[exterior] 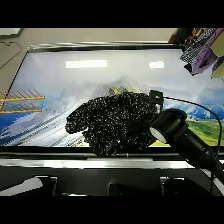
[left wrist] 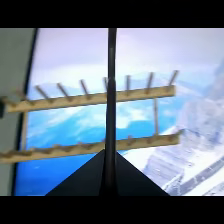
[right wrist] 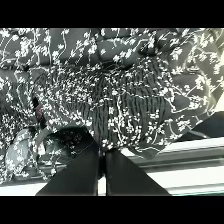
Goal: Fold the clothes and pants, and hang the long-sleeved shirts on hangers.
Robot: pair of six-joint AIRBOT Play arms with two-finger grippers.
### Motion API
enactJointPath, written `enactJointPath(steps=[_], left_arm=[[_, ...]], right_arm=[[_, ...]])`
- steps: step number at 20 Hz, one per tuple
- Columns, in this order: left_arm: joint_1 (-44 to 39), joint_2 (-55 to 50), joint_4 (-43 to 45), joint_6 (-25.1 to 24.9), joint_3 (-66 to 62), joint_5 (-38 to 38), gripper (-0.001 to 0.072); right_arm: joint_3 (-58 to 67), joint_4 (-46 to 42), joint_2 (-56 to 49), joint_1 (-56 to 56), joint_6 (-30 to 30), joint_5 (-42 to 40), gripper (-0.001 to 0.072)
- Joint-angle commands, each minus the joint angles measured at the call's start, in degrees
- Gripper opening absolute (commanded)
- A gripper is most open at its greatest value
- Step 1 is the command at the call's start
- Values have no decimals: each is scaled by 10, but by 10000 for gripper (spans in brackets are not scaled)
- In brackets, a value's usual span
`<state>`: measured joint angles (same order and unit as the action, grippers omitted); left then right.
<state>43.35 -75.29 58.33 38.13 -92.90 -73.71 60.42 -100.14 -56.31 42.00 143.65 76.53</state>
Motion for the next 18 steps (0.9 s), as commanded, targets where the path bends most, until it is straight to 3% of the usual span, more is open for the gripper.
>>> enactJointPath(steps=[1,6,9,18], left_arm=[[-63,82,-55,-58,94,-47,13],[-179,224,-55,-56,246,-69,14],[-242,310,-57,-28,333,-72,15],[-352,533,-125,-17,515,-95,16]], right_arm=[[0,-18,0,0,-1,0,30],[0,-37,0,0,-1,-2,30],[0,-46,0,0,-1,-2,30],[0,-72,0,0,11,-2,30]])
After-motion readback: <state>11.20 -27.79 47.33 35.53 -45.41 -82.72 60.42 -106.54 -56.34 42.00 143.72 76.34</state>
